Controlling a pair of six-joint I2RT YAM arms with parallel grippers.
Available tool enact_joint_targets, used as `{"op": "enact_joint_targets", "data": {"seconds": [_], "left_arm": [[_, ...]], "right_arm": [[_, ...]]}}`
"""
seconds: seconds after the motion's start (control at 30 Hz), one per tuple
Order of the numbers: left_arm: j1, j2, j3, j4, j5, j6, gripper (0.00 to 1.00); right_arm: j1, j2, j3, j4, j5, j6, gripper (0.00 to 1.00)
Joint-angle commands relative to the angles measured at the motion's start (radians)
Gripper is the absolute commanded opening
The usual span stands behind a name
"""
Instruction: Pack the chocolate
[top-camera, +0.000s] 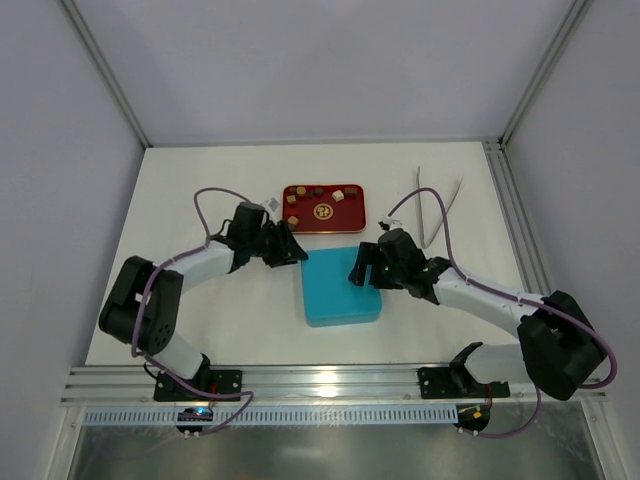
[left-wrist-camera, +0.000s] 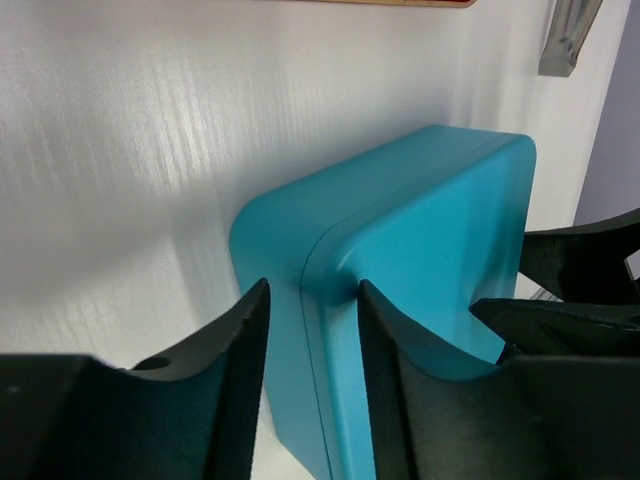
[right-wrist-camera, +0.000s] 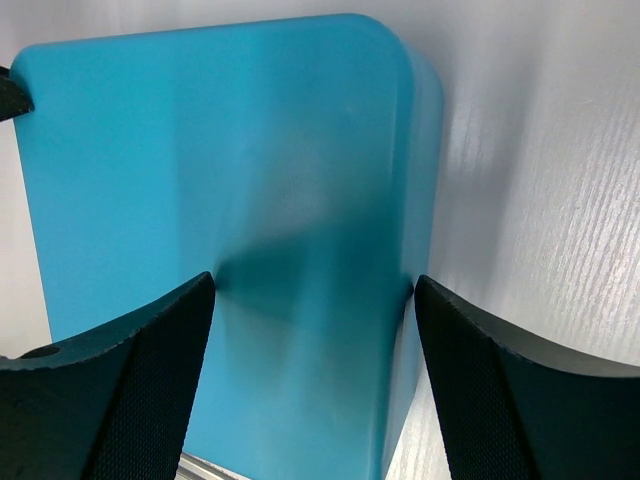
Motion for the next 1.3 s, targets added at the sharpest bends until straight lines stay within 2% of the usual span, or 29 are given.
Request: {"op": "enact_joint_targets", "data": {"seconds": [0.0, 0.1, 0.2, 0.4, 0.73, 0.9, 1.27], "left_arm": [[-0.006, 0.02, 0.009, -0.214, -0.1, 0.093, 0.42], [-0.005, -0.032, 0.038, -0.251, -0.088, 0.119, 0.52], [-0.005, -0.098, 0.047, -0.265, -0.067, 0.125, 0.54], [-0.017, -0.237, -0.034, -0.284, -0.031, 0.107, 0.53], [-0.156, -0.392, -0.203, -0.281, -0.105, 0.017, 0.53], [-0.233, -0.383, -0.217, -0.277, -0.148, -0.003, 0.53], [-0.244, -0.328, -0.246, -0.363, -0.249, -0.023, 0.42]], "right_arm": [[0.01, -0.008, -0.059, -0.078, 0.064, -0.009, 0.8], [0.01, -0.008, -0.056, -0.084, 0.067, -0.009, 0.8], [0.008, -0.008, -0.053, -0.079, 0.061, -0.005, 0.8], [0.005, -0.003, -0.056, -0.052, 0.026, 0.004, 0.8], [0.002, 0.026, -0.088, -0.001, -0.005, 0.021, 0.8], [-0.001, 0.034, -0.093, 0.011, -0.014, 0.021, 0.8], [-0.002, 0.023, -0.103, 0.013, -0.011, 0.021, 0.8]]}}
